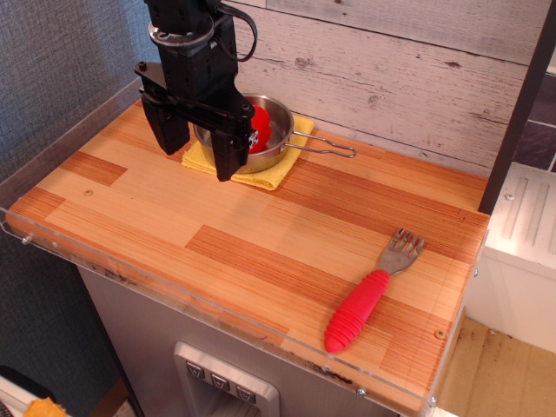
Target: Put the red handled fork at the table's left edge.
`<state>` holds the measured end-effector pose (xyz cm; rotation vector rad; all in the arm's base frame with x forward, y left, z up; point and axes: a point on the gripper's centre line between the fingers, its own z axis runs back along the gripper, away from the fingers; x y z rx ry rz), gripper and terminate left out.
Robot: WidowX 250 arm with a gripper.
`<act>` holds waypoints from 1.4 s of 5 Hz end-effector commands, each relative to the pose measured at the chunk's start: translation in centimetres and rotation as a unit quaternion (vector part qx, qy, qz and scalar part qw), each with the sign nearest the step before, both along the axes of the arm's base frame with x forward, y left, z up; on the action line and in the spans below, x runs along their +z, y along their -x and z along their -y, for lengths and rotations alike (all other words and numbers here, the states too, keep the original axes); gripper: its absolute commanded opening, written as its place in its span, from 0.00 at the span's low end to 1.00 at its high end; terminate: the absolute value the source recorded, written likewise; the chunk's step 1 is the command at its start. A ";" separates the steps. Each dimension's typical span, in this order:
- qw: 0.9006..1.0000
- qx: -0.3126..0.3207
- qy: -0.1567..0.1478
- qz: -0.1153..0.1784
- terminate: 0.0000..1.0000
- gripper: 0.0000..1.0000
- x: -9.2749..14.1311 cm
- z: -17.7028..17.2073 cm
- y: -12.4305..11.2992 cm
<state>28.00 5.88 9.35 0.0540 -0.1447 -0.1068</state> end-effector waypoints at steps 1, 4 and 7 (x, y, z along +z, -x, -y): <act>1.000 0.000 0.000 0.000 0.00 1.00 0.0 0.0 0.0; 0.998 -0.055 -0.001 0.011 0.00 1.00 -3.3 9.5 2.6; 0.994 -0.104 0.035 0.010 0.00 1.00 -6.5 16.4 3.4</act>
